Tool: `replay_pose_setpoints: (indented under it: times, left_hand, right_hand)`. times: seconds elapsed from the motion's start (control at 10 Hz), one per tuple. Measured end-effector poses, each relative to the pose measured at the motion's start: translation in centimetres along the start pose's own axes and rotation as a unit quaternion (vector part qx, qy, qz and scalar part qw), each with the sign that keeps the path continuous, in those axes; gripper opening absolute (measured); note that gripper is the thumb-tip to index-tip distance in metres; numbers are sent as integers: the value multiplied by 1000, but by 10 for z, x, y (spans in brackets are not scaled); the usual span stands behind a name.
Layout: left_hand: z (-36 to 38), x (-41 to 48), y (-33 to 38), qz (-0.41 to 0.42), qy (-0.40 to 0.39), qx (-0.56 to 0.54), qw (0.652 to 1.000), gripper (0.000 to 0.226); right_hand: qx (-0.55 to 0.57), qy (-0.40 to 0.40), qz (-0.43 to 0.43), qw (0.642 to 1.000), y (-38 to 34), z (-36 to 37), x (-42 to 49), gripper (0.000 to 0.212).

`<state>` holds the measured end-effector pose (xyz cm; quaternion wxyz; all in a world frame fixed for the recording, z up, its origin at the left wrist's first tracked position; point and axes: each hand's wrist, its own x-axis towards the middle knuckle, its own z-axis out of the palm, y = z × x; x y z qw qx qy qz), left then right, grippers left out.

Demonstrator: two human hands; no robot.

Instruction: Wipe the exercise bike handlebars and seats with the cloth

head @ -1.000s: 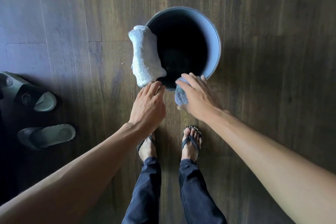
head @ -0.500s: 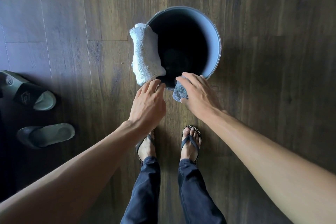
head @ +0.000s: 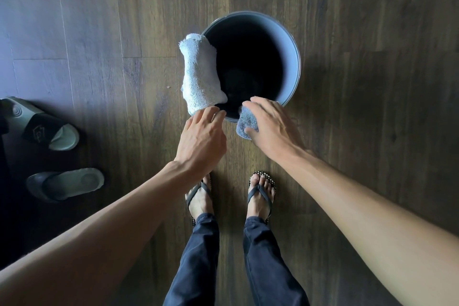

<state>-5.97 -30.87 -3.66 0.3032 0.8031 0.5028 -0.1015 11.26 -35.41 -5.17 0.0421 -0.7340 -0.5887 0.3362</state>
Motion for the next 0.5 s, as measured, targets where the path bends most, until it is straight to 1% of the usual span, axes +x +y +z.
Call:
replay_pose_setpoints:
  times: [0.1, 0.3, 0.4, 0.5]
  left_hand:
    - [-10, 0, 1, -7, 6, -2, 1000, 43]
    - [-69, -31, 16, -26, -8, 8, 1000, 41]
    - [-133, -92, 33, -78, -76, 14, 994, 30]
    - [-183, -145, 56, -89, -121, 15, 989, 30]
  right_hand:
    - [23, 2, 13, 1000, -1, -3, 0, 60]
    - [83, -15, 70, 994, -19, -39, -32, 47]
    - [178, -49, 173, 967, -41, -84, -109, 38]
    - [274, -32, 215, 937, -64, -118, -167, 56]
